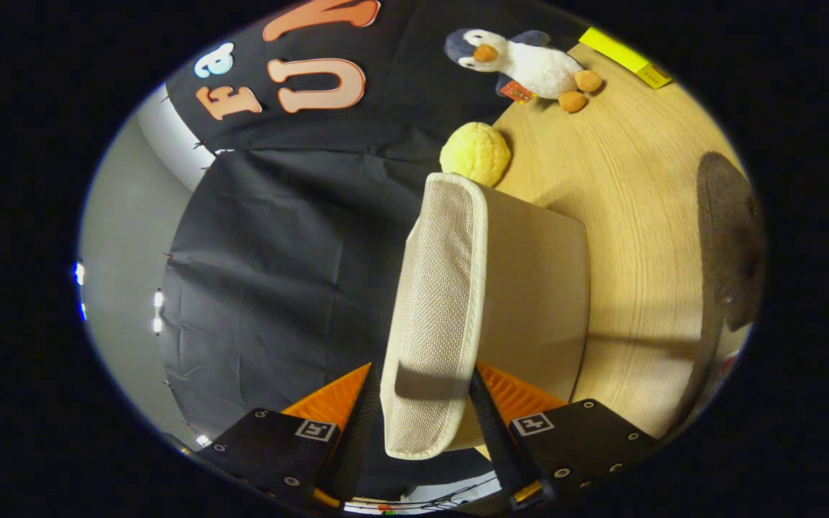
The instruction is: Open the storage box then place both shoes into the box .Put the left shoe in first, then the right shoe, with the right side of both shoes facing outward in a uniform manner.
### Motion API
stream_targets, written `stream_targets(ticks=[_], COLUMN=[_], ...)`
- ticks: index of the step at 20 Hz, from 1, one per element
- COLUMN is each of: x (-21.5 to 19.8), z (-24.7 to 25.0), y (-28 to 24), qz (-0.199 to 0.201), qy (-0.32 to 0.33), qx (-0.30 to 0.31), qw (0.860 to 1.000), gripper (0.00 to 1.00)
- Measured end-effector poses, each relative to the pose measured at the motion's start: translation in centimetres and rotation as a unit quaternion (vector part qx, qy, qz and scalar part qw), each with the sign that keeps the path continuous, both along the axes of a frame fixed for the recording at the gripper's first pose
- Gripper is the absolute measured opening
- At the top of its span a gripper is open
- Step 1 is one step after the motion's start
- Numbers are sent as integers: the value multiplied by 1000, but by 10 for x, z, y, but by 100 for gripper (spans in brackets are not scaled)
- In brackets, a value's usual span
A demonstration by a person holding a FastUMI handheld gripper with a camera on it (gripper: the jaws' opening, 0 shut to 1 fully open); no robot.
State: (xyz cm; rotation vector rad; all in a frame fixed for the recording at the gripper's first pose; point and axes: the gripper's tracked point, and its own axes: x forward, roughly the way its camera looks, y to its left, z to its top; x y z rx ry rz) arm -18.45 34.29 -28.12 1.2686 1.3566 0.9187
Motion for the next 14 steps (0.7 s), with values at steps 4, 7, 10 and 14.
stream_targets(ticks=[4,7,10,14], x=[12,19,18,28], z=[25,38,51,80], y=[-6,-6,0,12], qz=[-29,-42,-40,-44], qy=[-5,-23,-39,-73], qx=[24,18,13,5], qw=[999,999,998,996], gripper=[64,47,31,17])
